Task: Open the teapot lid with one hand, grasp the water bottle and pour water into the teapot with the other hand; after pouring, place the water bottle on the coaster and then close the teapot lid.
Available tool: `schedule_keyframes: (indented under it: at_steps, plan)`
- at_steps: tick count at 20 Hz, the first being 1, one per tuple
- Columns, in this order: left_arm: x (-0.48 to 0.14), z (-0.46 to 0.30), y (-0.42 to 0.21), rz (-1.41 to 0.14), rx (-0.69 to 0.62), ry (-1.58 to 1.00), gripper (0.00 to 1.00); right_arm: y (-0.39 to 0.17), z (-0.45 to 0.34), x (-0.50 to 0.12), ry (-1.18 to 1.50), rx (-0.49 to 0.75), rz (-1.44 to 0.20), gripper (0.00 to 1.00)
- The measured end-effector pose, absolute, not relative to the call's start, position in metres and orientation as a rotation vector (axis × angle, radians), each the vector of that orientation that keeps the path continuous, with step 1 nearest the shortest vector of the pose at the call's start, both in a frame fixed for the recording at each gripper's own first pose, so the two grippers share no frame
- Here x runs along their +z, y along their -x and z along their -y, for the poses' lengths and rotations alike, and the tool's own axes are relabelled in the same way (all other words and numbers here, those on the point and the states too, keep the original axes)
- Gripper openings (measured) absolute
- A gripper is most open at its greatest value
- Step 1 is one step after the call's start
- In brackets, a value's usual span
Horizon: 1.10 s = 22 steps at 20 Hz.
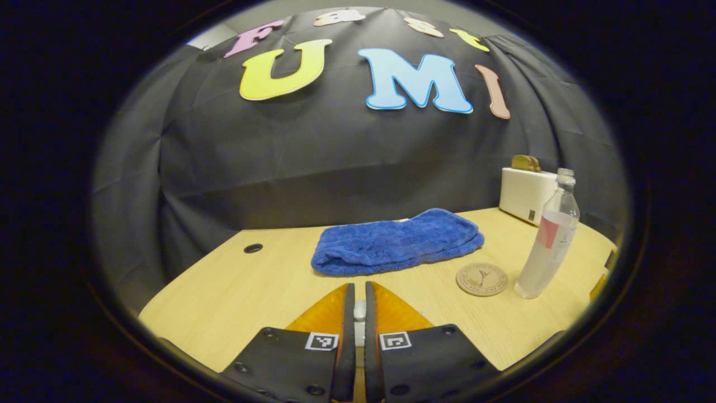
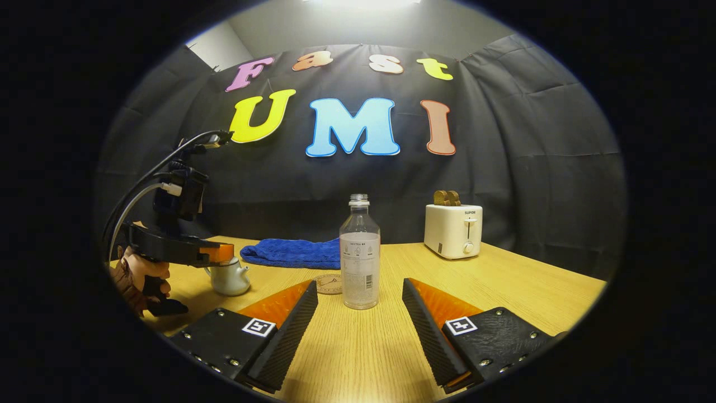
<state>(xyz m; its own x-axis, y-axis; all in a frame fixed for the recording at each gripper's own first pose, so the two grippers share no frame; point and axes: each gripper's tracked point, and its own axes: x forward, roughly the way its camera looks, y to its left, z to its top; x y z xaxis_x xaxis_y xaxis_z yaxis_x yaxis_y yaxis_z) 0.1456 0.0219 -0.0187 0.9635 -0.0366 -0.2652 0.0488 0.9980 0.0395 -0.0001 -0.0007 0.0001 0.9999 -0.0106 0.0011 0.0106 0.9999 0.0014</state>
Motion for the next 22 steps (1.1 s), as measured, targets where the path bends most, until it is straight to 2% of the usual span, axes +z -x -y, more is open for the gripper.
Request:
schedule_keyframes:
  at_steps: [12, 22]
  plan:
    - [0.033, -0.037, -0.123, -0.204, -0.079, 0.02, 0.14, -0.003, 0.001, -0.003, -0.007, -0.024, -0.034, 0.95]
    - [0.04, -0.07, -0.095, -0.208, -0.059, 0.059, 0.14, -0.029, 0.0, -0.011, 0.005, 0.035, -0.173, 0.95]
